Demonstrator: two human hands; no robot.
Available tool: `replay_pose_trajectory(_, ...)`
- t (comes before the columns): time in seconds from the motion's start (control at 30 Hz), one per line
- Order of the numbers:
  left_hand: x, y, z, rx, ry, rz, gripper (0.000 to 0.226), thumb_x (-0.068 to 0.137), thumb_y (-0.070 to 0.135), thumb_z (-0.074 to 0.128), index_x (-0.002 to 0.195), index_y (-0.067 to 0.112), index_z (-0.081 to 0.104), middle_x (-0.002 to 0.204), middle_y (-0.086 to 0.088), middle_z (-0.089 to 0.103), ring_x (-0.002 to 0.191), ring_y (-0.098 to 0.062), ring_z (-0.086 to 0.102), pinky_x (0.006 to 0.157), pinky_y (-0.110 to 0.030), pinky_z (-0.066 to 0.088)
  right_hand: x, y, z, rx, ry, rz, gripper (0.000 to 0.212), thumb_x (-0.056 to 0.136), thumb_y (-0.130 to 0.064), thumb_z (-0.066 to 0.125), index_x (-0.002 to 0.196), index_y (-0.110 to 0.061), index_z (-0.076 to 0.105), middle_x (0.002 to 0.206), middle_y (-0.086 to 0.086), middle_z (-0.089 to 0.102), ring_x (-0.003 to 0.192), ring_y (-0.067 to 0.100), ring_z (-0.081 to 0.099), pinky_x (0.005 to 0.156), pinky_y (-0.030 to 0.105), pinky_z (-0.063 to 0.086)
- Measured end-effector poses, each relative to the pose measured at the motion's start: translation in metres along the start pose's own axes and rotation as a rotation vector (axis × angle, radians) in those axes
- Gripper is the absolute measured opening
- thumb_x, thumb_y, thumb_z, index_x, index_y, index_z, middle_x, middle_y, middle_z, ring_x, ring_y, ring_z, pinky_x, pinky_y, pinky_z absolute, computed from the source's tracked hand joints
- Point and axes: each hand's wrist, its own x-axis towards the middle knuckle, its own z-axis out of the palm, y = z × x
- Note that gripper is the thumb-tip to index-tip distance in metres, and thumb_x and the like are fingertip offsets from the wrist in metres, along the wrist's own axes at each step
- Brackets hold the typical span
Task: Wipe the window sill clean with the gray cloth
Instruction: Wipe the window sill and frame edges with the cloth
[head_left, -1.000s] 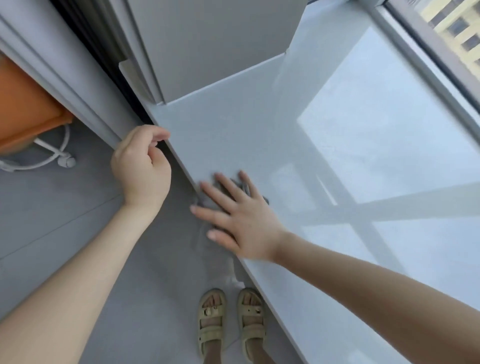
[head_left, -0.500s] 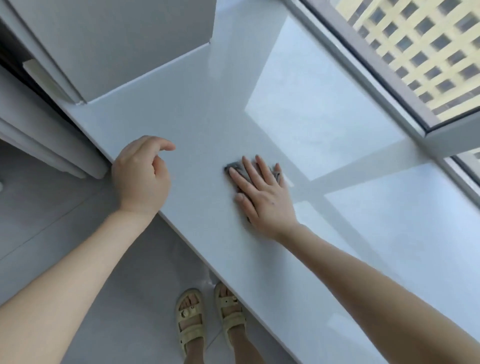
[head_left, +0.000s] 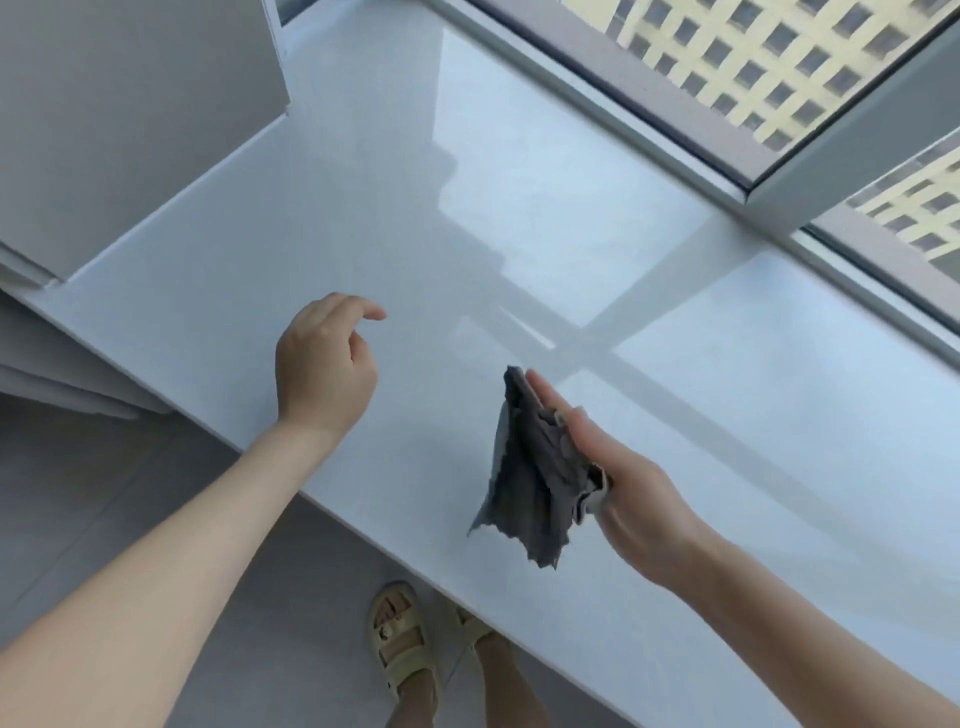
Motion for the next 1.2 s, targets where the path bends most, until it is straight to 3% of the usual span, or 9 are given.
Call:
replay_pose_trajectory(0.13,-0.008,0.047,0.000,-0.525,-0.397,-0.343,0.012,0.074,0.023,0.059,0.081,0.017,0.066,0.081,-0.002,0.067,0.076,-0.019,0.060,0.070,-0.031,0.048,0.012,-0.011,-0.012,0.408,0.043,0.017,0.040,0.095,-0.038,0.034,0.130,-0.034,0.052,0.128,-0.013,0.061,0.121,0.008,0.055,0.113,0.037,0.028)
replay_pose_trajectory(0.23,-0.028,0.079,0.008,-0.603,-0.746,-0.342,0.036,0.070,0.049,0.067,0.095,0.023,0.066,0.091,0.000,0.068,0.085,-0.014,0.063,0.080,-0.029,0.049,0.018,-0.011,-0.016,0.680,0.053,0.050,0.042,0.096,-0.037,0.034,0.133,-0.029,0.051,0.132,0.004,0.059,0.123,0.027,0.055,0.112,0.048,0.029)
replay_pose_trajectory(0.37,-0.030,0.088,0.030,-0.386,-0.690,-0.282,0.055,0.070,0.051,0.069,0.117,0.028,0.052,0.110,0.004,0.056,0.094,-0.009,0.056,0.084,-0.026,0.045,0.018,-0.007,-0.029,0.887,-0.012,0.116,0.051,0.094,-0.041,0.039,0.140,-0.018,0.043,0.138,0.020,0.049,0.126,0.041,0.047,0.111,0.057,0.025)
replay_pose_trajectory(0.53,-0.039,0.100,0.027,-0.503,-0.699,-0.121,0.040,0.060,0.065,0.060,0.091,0.039,0.060,0.103,0.014,0.056,0.102,-0.004,0.051,0.086,-0.020,0.042,0.019,-0.012,-0.048,1.034,0.093,0.174,0.063,0.093,-0.053,0.037,0.128,-0.003,0.050,0.128,0.034,0.052,0.120,0.049,0.049,0.106,0.058,0.031)
replay_pose_trajectory(0.73,-0.033,0.112,0.041,-0.482,-0.549,-0.179,0.015,0.083,0.021,0.062,0.070,0.021,0.056,0.074,0.006,0.061,0.080,-0.017,0.059,0.078,-0.035,0.047,0.008,-0.018,-0.063,0.619,0.154,0.199,0.041,0.080,-0.025,0.061,0.117,-0.007,0.058,0.121,0.017,0.063,0.111,0.036,0.061,0.102,0.056,0.040)
replay_pose_trajectory(0.9,-0.002,0.113,0.029,-0.547,-0.411,-0.245,0.018,0.090,0.018,0.053,0.072,0.021,0.049,0.073,0.004,0.055,0.071,-0.012,0.052,0.070,-0.024,0.042,0.004,-0.026,-0.090,0.272,0.395,0.102,0.051,0.084,0.013,0.049,0.130,-0.008,0.050,0.111,0.016,0.064,0.084,0.024,0.068,0.067,0.036,0.058)
replay_pose_trajectory(1.07,0.006,0.120,0.000,-0.544,-0.346,-0.164,0.017,0.087,0.023,0.055,0.071,0.018,0.049,0.070,0.006,0.055,0.068,-0.010,0.052,0.067,-0.023,0.041,-0.015,-0.033,-0.086,-0.001,0.408,-0.121,0.053,0.082,0.013,0.052,0.125,-0.019,0.054,0.087,0.015,0.067,0.062,0.023,0.057,0.053,0.029,0.047)
replay_pose_trajectory(1.13,-0.003,0.107,-0.006,-0.315,-0.461,-0.098,0.016,0.080,0.031,0.053,0.072,0.017,0.052,0.075,0.005,0.060,0.077,-0.016,0.057,0.072,-0.032,0.042,-0.022,-0.012,-0.082,-0.155,0.358,-0.010,0.054,0.083,0.005,0.057,0.128,-0.025,0.052,0.092,0.010,0.069,0.062,0.020,0.061,0.058,0.032,0.052)
replay_pose_trajectory(1.2,-0.014,0.087,-0.004,0.081,-0.665,-0.029,0.011,0.081,0.032,0.055,0.078,0.021,0.054,0.092,0.001,0.064,0.092,-0.021,0.058,0.080,-0.035,0.042,-0.025,0.014,-0.080,-0.717,0.424,0.100,0.054,0.084,-0.019,0.063,0.134,-0.033,0.046,0.111,0.001,0.067,0.086,0.017,0.066,0.077,0.035,0.053)
